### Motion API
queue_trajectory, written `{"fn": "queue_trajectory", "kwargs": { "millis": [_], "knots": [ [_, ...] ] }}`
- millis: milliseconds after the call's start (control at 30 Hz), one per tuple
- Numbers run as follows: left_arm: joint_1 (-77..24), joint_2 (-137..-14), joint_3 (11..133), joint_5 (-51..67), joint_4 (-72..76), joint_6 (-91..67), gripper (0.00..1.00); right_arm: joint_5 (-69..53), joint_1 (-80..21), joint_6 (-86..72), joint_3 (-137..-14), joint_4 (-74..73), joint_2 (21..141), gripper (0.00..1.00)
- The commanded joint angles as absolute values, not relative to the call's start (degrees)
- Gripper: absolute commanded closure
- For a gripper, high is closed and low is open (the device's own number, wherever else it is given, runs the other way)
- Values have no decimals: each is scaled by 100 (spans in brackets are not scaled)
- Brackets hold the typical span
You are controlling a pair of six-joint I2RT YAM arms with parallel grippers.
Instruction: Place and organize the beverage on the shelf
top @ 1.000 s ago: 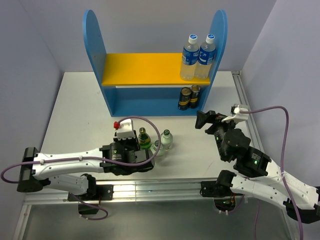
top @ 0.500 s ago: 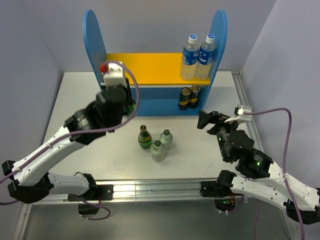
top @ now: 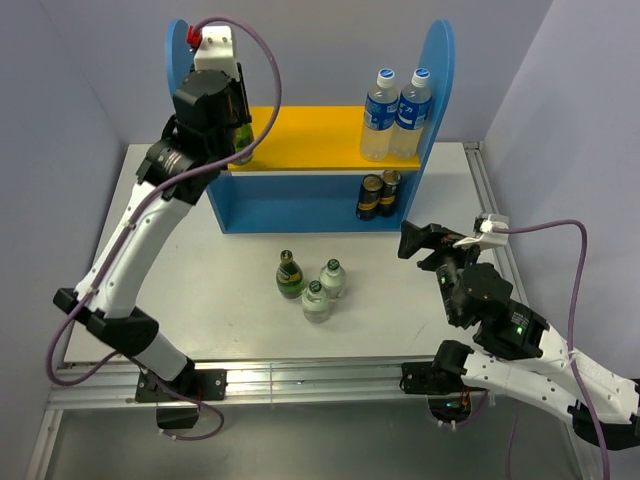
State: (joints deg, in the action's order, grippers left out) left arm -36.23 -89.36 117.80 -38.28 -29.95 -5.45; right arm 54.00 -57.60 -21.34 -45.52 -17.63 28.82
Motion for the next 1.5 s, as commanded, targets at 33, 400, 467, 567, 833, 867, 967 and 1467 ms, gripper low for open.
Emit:
{"fn": "queue_trajectory", "kwargs": {
  "millis": [33, 400, 467, 567, 833, 867, 967, 1467],
  "knots": [
    [-2964, -9070, 12287, -3112, -2426, -501, 100, 5546, -5783, -2101, -4500, -1626, 2769, 2],
    [-2022, -9395, 11892, -2505, -2022, -879, 100, 5607, -5775, -2101, -4491, -1608, 2813, 2],
    [-2004, -9413, 11839, -2513, -2030, -879, 100, 5607, -5783, -2101, -4474, -1608, 2839, 2],
    [-1969, -9457, 11778, -2496, -2109, -879, 89, 5616, -5775, -2118, -4500, -1635, 2865, 2],
    [-1960, -9185, 11320, -2470, -2012, -932, 1, 5642, -5775, -2145, -4526, -1687, 2883, 2],
    [-1960, -9150, 11338, -2435, -2100, -984, 1, 5625, -5774, -2145, -4526, -1679, 2874, 2],
    [-1977, -8922, 11233, -2295, -2223, -1098, 1, 5634, -5783, -2153, -4509, -1679, 2865, 2],
    [-3672, -5636, 7061, -2180, -2172, -1483, 2, 5625, -5774, -2154, -4465, -1653, 2856, 2]
  ]
}}
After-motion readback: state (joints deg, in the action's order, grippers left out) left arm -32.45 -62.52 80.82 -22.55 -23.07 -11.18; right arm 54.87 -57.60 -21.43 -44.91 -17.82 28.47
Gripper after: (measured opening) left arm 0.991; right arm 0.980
